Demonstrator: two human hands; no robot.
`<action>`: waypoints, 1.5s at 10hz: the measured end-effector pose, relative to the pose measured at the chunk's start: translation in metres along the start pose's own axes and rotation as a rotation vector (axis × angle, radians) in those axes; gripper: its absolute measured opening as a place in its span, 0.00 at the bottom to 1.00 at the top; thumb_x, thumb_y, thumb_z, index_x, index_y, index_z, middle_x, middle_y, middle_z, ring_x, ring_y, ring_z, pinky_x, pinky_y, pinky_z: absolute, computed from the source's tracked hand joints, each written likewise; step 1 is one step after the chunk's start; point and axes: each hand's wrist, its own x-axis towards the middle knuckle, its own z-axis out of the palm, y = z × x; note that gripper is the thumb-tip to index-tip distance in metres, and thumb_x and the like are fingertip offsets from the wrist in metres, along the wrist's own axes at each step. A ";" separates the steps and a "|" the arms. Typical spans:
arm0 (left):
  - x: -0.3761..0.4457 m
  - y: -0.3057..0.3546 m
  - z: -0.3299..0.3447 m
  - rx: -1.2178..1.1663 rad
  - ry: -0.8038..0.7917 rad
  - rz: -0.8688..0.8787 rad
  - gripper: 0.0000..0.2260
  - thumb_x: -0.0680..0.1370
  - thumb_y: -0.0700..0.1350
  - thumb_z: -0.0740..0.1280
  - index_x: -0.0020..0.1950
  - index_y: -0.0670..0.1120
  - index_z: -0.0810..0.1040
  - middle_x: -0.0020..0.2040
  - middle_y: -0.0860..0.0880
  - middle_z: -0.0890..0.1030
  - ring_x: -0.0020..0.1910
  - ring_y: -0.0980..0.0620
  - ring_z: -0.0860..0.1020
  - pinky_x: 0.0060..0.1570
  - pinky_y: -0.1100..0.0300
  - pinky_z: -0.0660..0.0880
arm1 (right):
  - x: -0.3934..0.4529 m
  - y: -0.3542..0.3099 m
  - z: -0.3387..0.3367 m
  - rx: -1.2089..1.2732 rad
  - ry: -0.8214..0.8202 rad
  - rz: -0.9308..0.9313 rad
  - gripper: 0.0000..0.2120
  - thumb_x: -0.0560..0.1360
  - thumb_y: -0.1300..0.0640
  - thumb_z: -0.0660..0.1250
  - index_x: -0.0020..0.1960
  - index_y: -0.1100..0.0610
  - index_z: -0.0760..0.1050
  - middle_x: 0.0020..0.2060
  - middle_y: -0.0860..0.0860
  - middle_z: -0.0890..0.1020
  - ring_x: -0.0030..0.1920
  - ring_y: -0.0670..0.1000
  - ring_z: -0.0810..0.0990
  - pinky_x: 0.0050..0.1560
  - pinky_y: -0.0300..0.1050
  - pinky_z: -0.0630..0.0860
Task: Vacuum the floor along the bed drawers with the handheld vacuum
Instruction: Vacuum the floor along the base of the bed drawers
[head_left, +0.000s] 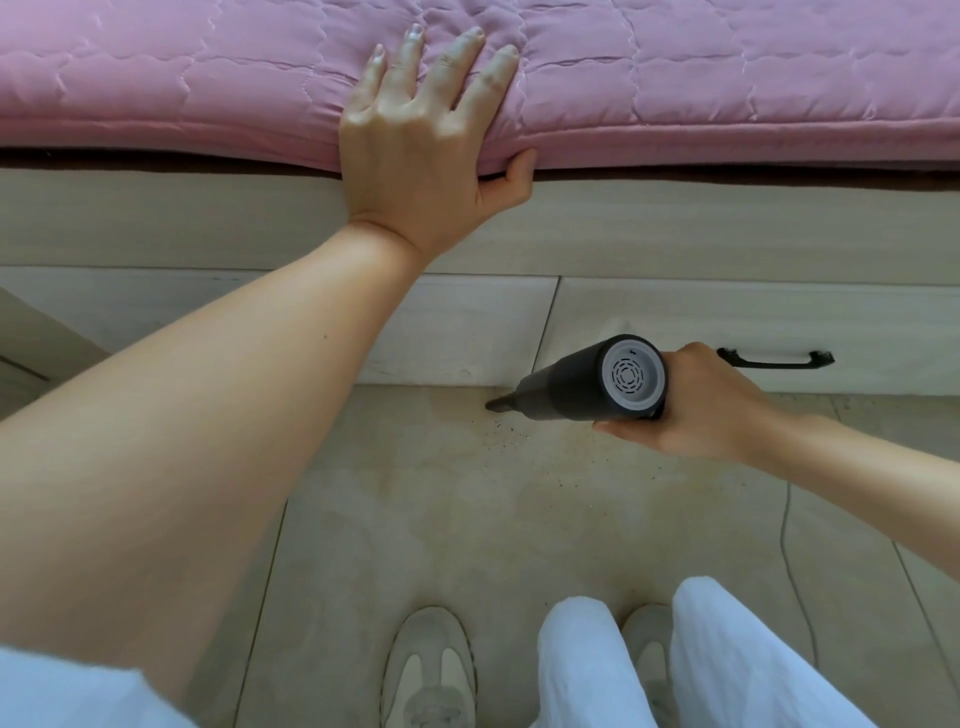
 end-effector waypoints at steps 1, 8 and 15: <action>0.000 0.000 0.000 -0.002 -0.002 -0.003 0.24 0.75 0.61 0.65 0.64 0.50 0.83 0.61 0.47 0.84 0.60 0.37 0.82 0.58 0.40 0.79 | -0.005 0.000 -0.002 0.004 -0.050 0.011 0.14 0.65 0.42 0.75 0.37 0.40 0.69 0.29 0.40 0.76 0.37 0.52 0.80 0.38 0.48 0.77; -0.002 0.000 0.000 -0.001 -0.020 -0.013 0.25 0.75 0.62 0.64 0.66 0.50 0.81 0.63 0.47 0.83 0.60 0.37 0.81 0.60 0.40 0.77 | 0.003 -0.015 0.008 0.108 -0.025 0.001 0.14 0.66 0.42 0.74 0.47 0.44 0.73 0.32 0.39 0.75 0.41 0.49 0.80 0.42 0.46 0.77; -0.001 0.001 0.000 -0.009 -0.021 -0.019 0.25 0.74 0.61 0.65 0.65 0.50 0.82 0.62 0.47 0.83 0.61 0.37 0.81 0.59 0.40 0.78 | -0.006 -0.016 -0.015 0.095 -0.154 -0.153 0.15 0.67 0.46 0.74 0.33 0.37 0.66 0.29 0.28 0.75 0.34 0.35 0.75 0.34 0.29 0.67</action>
